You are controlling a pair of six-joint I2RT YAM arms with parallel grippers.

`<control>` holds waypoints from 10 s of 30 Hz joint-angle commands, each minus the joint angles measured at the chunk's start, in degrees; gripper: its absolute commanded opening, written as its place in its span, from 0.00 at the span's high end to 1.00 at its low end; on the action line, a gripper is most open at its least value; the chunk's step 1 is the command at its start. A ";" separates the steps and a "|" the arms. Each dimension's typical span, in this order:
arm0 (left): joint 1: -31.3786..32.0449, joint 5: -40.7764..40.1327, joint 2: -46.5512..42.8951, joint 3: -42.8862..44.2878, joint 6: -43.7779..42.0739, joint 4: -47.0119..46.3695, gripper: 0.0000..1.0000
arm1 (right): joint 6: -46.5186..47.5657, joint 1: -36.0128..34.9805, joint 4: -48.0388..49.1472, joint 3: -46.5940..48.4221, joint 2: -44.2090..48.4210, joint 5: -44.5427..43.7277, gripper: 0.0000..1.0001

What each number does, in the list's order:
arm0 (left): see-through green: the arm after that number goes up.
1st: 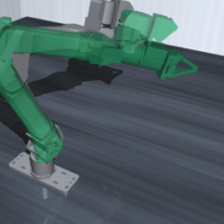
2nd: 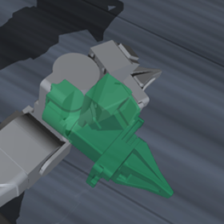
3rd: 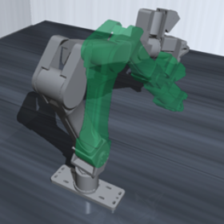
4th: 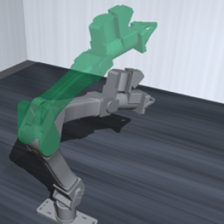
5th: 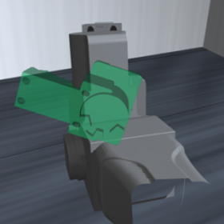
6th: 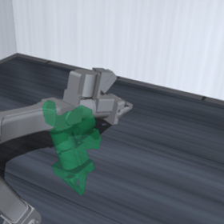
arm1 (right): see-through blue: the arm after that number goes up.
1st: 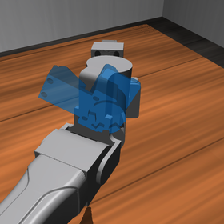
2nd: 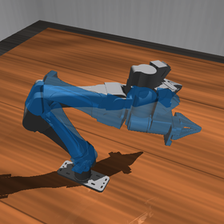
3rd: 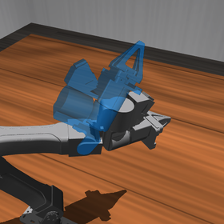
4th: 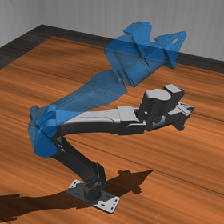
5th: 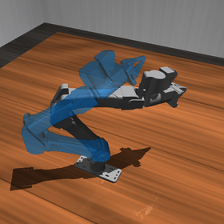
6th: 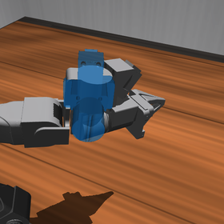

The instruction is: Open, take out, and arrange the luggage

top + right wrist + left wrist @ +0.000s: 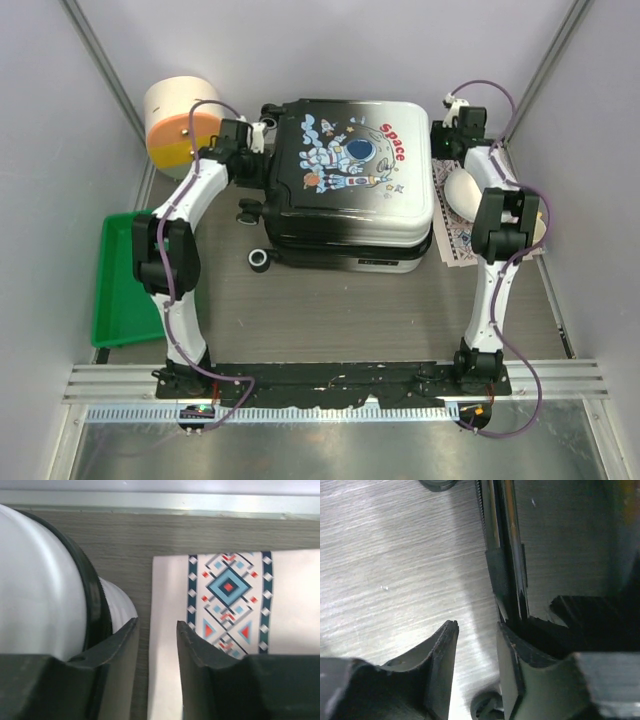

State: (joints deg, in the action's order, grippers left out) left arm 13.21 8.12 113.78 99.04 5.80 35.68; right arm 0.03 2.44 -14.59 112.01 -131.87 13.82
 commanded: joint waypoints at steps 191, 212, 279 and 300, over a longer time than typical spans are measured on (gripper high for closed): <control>32.31 26.50 -18.76 -30.05 -61.88 2.02 1.00 | 48.66 -11.85 42.80 27.48 -4.89 -31.22 0.38; 38.73 25.55 -23.06 -29.25 -53.98 4.66 1.00 | 47.34 -8.41 43.41 30.12 -7.87 -30.43 0.24; -24.81 -1.70 -34.86 -34.79 4.63 12.76 0.19 | 17.64 -7.97 16.36 -35.53 50.74 1.73 0.11; -13.74 -3.65 -22.19 -34.98 -18.58 7.81 1.00 | 19.30 -7.98 6.94 -45.74 62.62 -1.34 0.10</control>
State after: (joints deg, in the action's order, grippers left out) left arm -0.73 0.71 93.27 60.77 2.07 39.83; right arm 19.35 -5.30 -6.66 66.85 -70.65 13.28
